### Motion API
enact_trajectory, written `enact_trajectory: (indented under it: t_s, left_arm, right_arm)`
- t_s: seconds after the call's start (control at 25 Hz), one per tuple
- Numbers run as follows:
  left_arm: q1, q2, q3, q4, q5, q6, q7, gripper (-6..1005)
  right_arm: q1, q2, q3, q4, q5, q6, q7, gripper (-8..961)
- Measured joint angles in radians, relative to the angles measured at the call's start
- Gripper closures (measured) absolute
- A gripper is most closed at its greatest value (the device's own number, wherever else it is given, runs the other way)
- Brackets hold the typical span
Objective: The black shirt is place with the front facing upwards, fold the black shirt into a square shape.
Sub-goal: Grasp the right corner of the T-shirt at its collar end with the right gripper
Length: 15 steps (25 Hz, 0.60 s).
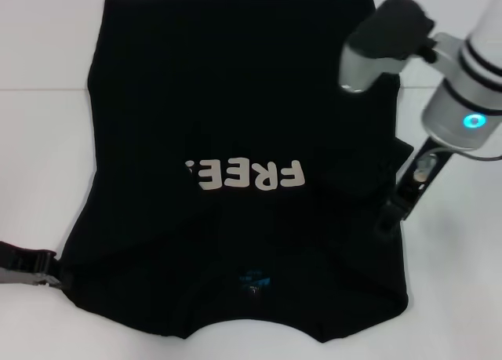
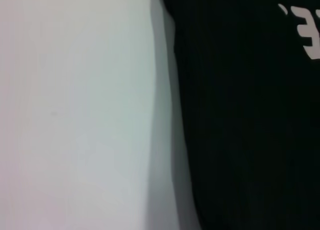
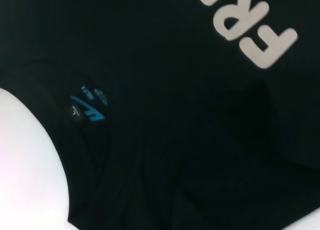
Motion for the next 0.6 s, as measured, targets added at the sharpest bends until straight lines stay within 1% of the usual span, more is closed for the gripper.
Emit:
enact_trajectory:
  t_s: [0.2, 0.44, 0.6]
  left_arm:
    - [0.007, 0.000, -0.001, -0.001, -0.017, 0.000, 0.005, 966]
    - [0.006, -0.001, -0.001, -0.002, -0.019, 0.001, 0.005, 966]
    - [0.006, -0.001, -0.001, -0.002, -0.020, 0.000, 0.005, 966]
  right_arm:
    - [0.004, 0.002, -0.094, 0.033, 0.060, 0.049, 0.062, 218]
    - [0.011, 0.004, -0.216, 0.110, 0.120, 0.111, 0.114, 218]
    - [0.014, 0.004, -0.254, 0.144, 0.142, 0.135, 0.130, 219]
